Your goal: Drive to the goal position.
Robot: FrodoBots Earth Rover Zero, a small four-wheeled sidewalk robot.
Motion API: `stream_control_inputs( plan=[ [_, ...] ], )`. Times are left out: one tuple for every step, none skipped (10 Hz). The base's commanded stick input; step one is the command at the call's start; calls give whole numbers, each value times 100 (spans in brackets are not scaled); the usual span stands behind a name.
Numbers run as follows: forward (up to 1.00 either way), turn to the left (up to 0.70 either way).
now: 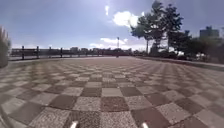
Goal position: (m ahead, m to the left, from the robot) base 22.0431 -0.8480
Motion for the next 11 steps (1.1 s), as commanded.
stream_control_inputs(
  plan=[
    [100,0],
    [100,0],
    [100,0],
    [100,0],
    [100,0],
    [100,0],
    [100,0],
    [100,0],
    [100,0],
    [100,0],
    [100,0]
  ],
)
